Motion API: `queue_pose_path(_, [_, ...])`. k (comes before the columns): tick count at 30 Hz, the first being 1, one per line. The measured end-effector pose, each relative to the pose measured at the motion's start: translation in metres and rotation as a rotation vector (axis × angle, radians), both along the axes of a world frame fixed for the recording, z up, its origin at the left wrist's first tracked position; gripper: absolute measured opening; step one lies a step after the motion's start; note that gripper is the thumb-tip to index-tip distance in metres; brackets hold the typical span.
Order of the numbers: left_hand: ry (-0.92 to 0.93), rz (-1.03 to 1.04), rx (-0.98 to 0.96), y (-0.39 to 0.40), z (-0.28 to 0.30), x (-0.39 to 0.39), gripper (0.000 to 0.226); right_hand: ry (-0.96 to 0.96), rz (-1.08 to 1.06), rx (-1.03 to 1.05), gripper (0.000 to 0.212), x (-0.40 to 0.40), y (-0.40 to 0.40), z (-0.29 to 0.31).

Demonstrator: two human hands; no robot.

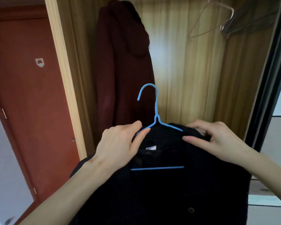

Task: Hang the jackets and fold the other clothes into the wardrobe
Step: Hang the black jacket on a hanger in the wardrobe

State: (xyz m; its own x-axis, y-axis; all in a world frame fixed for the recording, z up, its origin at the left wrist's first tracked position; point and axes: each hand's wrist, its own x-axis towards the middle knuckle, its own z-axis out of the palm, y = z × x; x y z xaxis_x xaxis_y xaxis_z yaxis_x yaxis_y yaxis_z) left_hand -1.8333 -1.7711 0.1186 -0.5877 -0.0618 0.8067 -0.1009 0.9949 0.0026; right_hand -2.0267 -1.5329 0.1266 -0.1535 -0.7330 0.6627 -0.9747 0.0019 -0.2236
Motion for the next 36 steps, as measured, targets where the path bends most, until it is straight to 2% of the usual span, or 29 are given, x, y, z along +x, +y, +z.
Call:
queue_pose_path(2, [0.022,0.012,-0.011,0.009,0.007,-0.019,0.048,-0.011,-0.005,-0.019,0.024,-0.013,0.014,0.009])
queue_pose_path(5, [0.077,0.039,-0.049,0.024,0.025,-0.052,0.048,0.018,-0.053,-0.027,0.044,-0.032,0.034,0.029])
queue_pose_path(9, [0.087,0.097,-0.106,0.039,0.056,-0.098,0.046,0.108,-0.172,-0.072,0.022,-0.051,0.052,0.057])
queue_pose_path(13, [0.088,0.149,-0.123,0.046,0.084,-0.134,0.05,0.218,-0.389,-0.144,0.035,-0.068,0.063,0.084])
queue_pose_path(21, [0.178,0.165,-0.173,0.045,0.144,-0.19,0.047,0.219,-0.511,-0.219,0.034,-0.093,0.07,0.148])
queue_pose_path(24, [0.2,0.161,-0.075,0.036,0.161,-0.215,0.048,0.259,-0.607,-0.273,0.032,-0.1,0.061,0.166])
queue_pose_path(28, [0.243,-0.038,0.137,0.023,0.162,-0.25,0.035,0.3,-0.719,-0.319,0.026,-0.115,0.044,0.196])
queue_pose_path(32, [0.308,-0.155,0.268,0.006,0.171,-0.276,0.057,0.361,-0.801,-0.397,0.027,-0.13,0.022,0.229])
queue_pose_path(36, [0.294,-0.34,0.385,-0.013,0.201,-0.298,0.059,0.404,-0.849,-0.461,0.029,-0.142,-0.004,0.263])
